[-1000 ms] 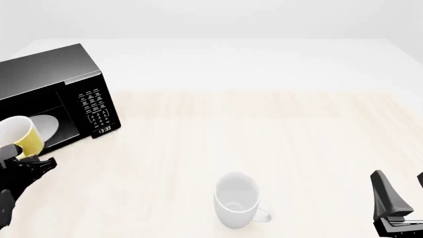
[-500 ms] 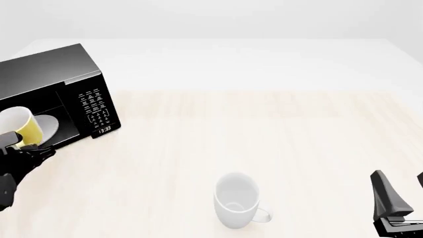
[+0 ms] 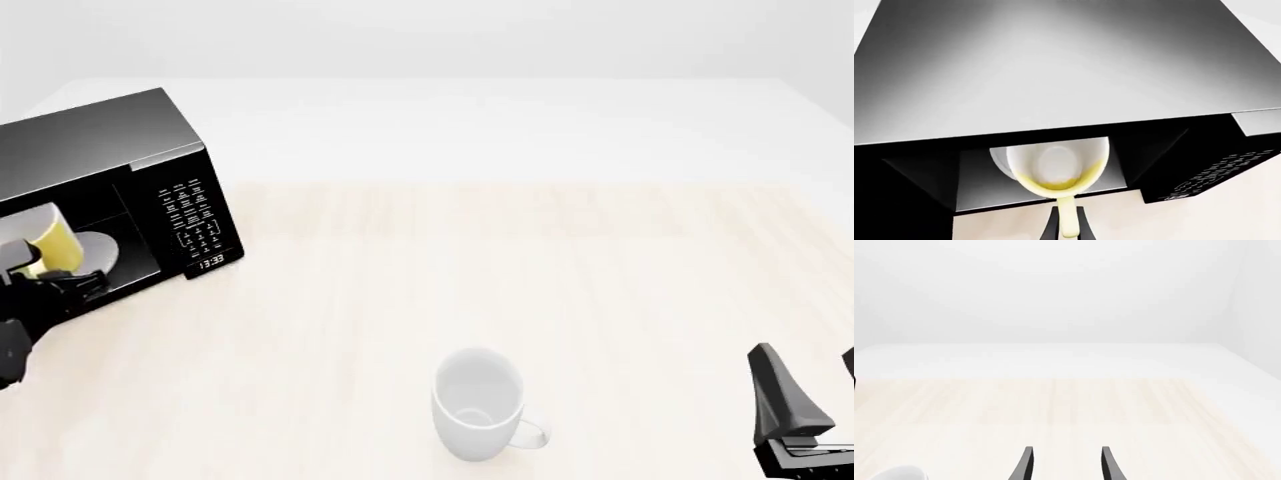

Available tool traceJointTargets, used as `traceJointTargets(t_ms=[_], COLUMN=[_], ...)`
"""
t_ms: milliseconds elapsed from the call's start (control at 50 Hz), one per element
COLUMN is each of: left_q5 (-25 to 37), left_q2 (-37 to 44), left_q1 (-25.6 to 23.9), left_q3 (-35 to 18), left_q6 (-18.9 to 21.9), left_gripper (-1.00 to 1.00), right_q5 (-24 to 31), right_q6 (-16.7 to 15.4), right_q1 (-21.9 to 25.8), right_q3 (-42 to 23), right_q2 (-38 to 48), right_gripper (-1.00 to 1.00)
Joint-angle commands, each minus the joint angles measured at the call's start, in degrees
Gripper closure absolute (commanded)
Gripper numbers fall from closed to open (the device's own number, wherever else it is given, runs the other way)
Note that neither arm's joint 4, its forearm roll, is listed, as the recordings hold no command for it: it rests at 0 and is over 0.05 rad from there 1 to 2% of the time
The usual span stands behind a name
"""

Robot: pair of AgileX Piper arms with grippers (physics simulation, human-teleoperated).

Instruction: Put the yellow and white mug in the microwave and close it.

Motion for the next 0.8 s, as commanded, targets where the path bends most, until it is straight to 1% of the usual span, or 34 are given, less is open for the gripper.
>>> traceJointTargets(t_ms=[20, 260, 360, 480, 700, 800], left_q5=[2.7, 4.7, 5.8, 5.7, 8.7, 8.8], left_q2=[2.2, 3.3, 4.2, 5.4, 7.5, 8.1], left_q1=[1.3, 2.5, 2.0, 1.5, 1.8, 2.0], left_q3=[-3.8, -6.6, -8.3, -9.3, -14.1, -14.7], left_q6=[-0.5, -1.0, -1.6, -1.3, -2.3, -2.3], left_gripper=[1.00, 1.00, 1.00, 1.00, 1.00, 1.00], right_q5=[0.0, 0.0, 0.0, 0.0, 0.0, 0.0], right_q6=[0.0, 0.0, 0.0, 0.0, 0.0, 0.0], right_q1=[0.0, 0.0, 0.0, 0.0, 0.0, 0.0], right_q3=[0.0, 0.0, 0.0, 0.0, 0.0, 0.0], right_q2=[0.0, 0.0, 0.0, 0.0, 0.0, 0.0], right_gripper=[-1.00, -1.00, -1.00, -1.00, -1.00, -1.00])
